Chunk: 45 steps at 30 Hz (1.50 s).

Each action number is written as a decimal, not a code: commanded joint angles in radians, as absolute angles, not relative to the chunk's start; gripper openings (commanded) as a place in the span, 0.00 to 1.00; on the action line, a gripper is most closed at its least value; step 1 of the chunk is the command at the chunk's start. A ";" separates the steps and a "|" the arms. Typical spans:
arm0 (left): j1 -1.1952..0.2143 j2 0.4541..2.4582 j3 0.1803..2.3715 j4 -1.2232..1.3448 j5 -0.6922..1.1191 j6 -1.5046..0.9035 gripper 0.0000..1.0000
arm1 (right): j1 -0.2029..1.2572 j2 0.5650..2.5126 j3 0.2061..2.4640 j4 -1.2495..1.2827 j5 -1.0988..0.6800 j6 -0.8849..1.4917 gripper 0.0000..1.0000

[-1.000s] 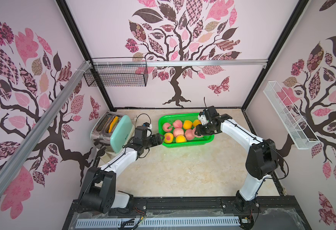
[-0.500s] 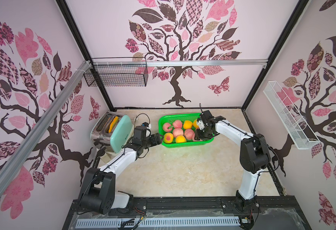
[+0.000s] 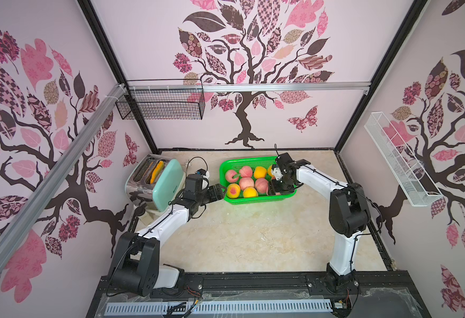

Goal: Put the peaches into the basket
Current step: Place the peach in the basket, then reset both arms

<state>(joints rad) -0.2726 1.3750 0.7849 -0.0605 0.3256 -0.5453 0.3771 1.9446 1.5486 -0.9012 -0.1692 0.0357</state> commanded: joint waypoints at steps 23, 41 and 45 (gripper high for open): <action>-0.163 1.162 0.750 -0.068 -0.002 -0.556 0.83 | 0.370 1.270 1.138 -0.457 0.275 0.091 0.97; -0.037 1.138 0.530 0.262 -0.518 -0.312 0.98 | 0.170 1.238 0.724 0.101 0.737 0.217 1.00; -0.034 1.242 0.488 0.387 -0.554 -0.200 0.98 | 0.094 1.256 0.633 0.171 0.655 0.261 1.00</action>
<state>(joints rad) -0.0399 1.1976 0.5060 0.2100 -0.4797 -0.3283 0.1154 1.2575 0.6743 0.0814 0.6880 0.2096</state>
